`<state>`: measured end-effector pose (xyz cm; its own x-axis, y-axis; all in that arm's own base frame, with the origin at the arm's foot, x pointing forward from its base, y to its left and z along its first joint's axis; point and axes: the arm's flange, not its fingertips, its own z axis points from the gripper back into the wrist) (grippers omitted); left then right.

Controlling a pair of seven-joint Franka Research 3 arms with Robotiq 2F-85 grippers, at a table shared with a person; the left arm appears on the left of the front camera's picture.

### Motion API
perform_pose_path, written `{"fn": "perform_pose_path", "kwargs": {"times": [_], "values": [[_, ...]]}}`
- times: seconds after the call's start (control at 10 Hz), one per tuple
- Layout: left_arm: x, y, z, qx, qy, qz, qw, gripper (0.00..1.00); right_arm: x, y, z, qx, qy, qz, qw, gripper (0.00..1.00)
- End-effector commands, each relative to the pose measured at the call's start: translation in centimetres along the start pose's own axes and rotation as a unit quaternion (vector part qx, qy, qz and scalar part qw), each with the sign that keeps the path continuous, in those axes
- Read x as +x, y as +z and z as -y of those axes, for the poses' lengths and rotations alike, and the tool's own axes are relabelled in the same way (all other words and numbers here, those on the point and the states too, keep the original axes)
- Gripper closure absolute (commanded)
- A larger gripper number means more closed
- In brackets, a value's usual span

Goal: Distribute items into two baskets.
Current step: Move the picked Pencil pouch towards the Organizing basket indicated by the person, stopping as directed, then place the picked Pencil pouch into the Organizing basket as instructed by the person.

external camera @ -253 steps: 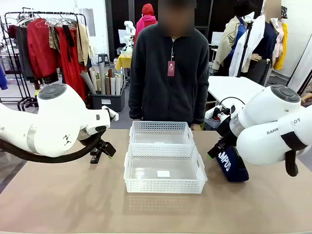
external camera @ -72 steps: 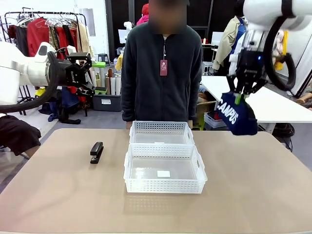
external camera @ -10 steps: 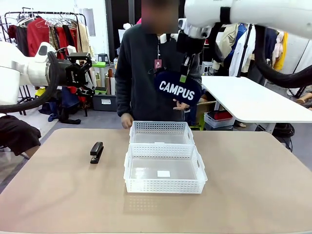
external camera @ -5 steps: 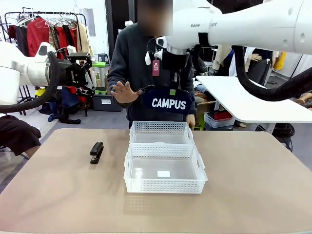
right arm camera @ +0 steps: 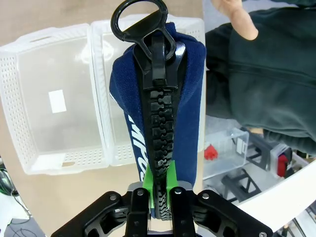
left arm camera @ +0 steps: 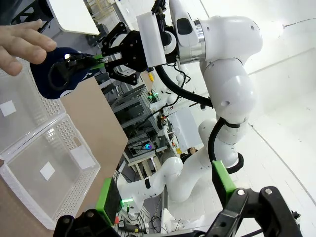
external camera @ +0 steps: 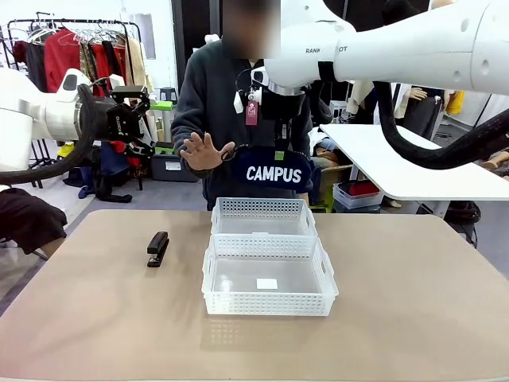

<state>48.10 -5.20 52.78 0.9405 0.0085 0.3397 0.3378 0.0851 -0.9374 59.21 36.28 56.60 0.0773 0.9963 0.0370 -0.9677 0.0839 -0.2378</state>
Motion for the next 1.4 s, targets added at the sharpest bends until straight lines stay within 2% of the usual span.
{"fn": "perform_pose_path", "kwargs": {"times": [0.0, 0.2, 1.3], "values": [[0.04, 0.12, 0.21, 0.000, -0.002, 0.001, 1.000, 0.00, 0.20, 0.85, 0.54, -0.008, 0.019, -0.003, 1.000, 1.00], [0.04, 0.12, 0.21, 0.000, -0.002, 0.001, 1.000, 0.00, 0.00, 0.01, 0.00, 0.000, 0.001, 0.000, 1.000, 1.00], [0.04, 0.12, 0.21, 0.000, -0.002, 0.001, 1.000, 0.00, 0.00, 0.01, 0.00, 0.000, 0.001, 0.000, 1.000, 1.00]]}}
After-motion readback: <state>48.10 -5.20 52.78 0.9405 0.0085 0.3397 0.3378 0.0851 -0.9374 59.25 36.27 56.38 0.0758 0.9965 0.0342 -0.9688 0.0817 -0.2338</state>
